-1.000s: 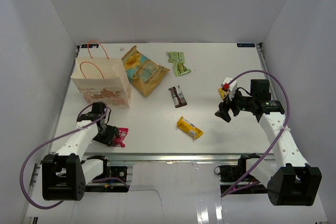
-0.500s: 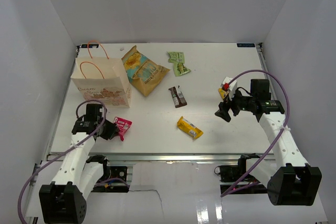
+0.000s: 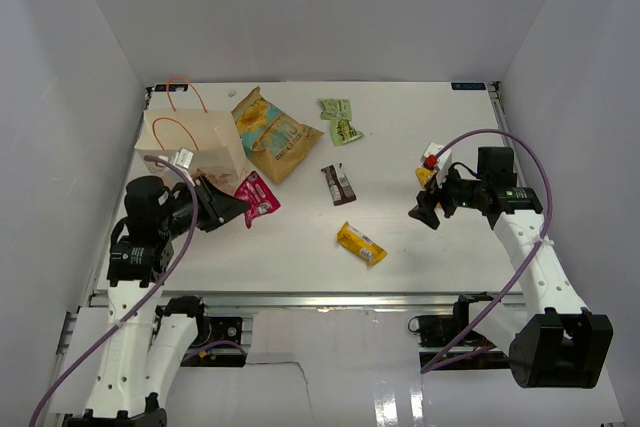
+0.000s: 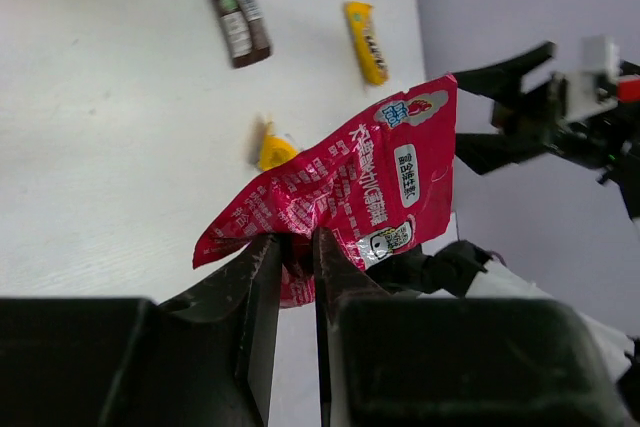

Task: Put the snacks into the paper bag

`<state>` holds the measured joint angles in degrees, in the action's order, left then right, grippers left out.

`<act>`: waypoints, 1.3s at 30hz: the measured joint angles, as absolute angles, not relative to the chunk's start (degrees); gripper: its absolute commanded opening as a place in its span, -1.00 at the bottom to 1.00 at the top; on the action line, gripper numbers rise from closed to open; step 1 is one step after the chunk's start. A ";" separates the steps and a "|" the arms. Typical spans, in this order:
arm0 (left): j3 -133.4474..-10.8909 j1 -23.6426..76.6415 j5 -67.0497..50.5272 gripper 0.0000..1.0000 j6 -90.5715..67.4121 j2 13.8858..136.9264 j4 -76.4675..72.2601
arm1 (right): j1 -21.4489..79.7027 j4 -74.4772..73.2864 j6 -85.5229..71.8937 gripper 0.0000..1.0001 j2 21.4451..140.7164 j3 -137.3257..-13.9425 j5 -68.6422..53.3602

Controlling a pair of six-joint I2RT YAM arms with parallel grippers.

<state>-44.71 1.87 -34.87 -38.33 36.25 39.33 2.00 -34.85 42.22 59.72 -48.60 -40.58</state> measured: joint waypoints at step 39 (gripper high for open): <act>-86.48 2.37 3.57 -0.78 -23.38 72.20 42.63 | 2.00 -34.37 41.30 0.80 59.61 -49.34 -44.16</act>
<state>-86.48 2.37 3.57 -23.38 72.20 42.63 2.00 -34.37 41.30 59.61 -49.34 -44.16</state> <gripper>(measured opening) 0.270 0.902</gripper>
